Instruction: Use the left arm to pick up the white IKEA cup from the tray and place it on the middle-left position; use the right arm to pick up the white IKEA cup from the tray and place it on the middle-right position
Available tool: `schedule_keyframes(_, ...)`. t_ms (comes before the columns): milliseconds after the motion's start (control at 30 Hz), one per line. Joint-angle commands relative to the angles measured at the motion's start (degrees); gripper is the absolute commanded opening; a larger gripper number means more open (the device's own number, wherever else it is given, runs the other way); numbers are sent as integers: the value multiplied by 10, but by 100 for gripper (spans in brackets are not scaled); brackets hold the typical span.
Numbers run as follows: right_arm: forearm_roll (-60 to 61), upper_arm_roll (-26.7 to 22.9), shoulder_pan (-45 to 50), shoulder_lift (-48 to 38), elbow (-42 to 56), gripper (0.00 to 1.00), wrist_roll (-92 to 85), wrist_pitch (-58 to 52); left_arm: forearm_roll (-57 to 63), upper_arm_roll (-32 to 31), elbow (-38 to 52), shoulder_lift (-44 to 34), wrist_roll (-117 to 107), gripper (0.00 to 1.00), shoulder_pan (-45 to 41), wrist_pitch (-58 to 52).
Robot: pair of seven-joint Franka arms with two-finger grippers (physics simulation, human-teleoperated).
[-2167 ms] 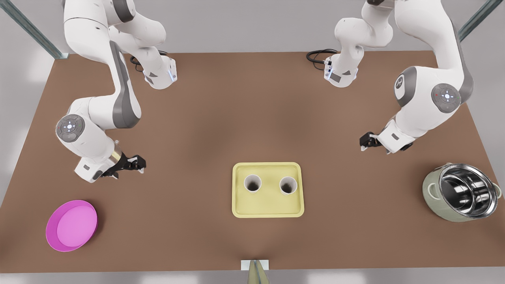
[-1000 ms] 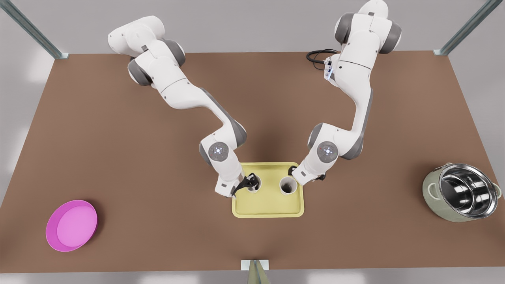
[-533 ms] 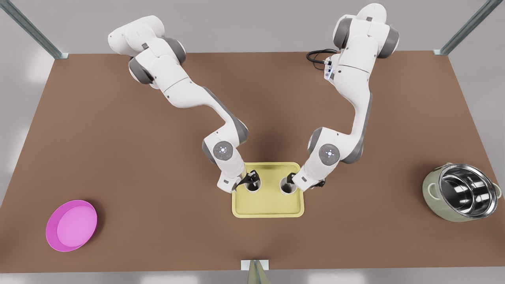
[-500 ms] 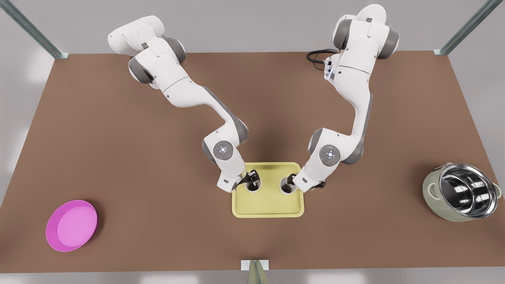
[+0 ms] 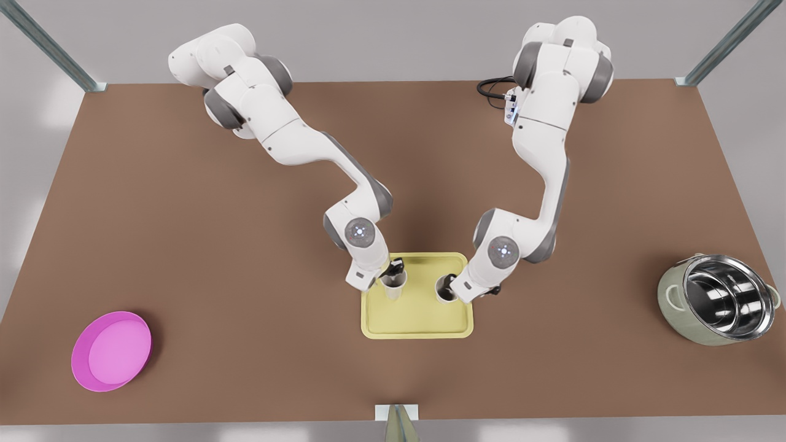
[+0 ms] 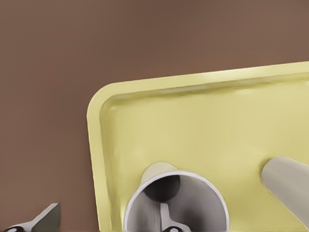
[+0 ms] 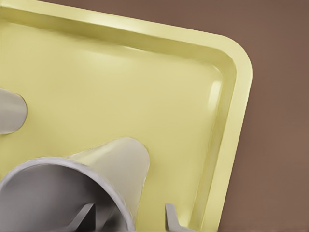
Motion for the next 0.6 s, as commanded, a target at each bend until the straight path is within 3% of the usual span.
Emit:
schedule_keyframes(0,2,0,0,-1,0,55,32,-4,0,-5,12,10,7,100,-2,3)
schedule_keyframes(100,2,-1,-1,-2,0,33,31,-7,-1,-5,16,10,3,93,-3,3)
schedule_keyframes(167,2,-2,-3,-3,2,19,31,-15,-1,-5,17,9,1,64,-2,0)
schedule_keyframes(233,2,-4,-4,-7,6,10,30,-35,-1,-5,24,9,-3,43,-2,-5)
schedule_keyframes(333,0,-7,-22,-31,8,8,19,-90,-2,-5,26,9,-14,23,-2,-5)
schedule_keyframes(433,1,-5,-54,-60,10,8,-2,-139,-2,-5,30,9,-20,16,-1,-5)
schedule_keyframes(567,2,15,-114,-81,10,8,-68,-209,0,1,22,-24,-15,16,5,-37)
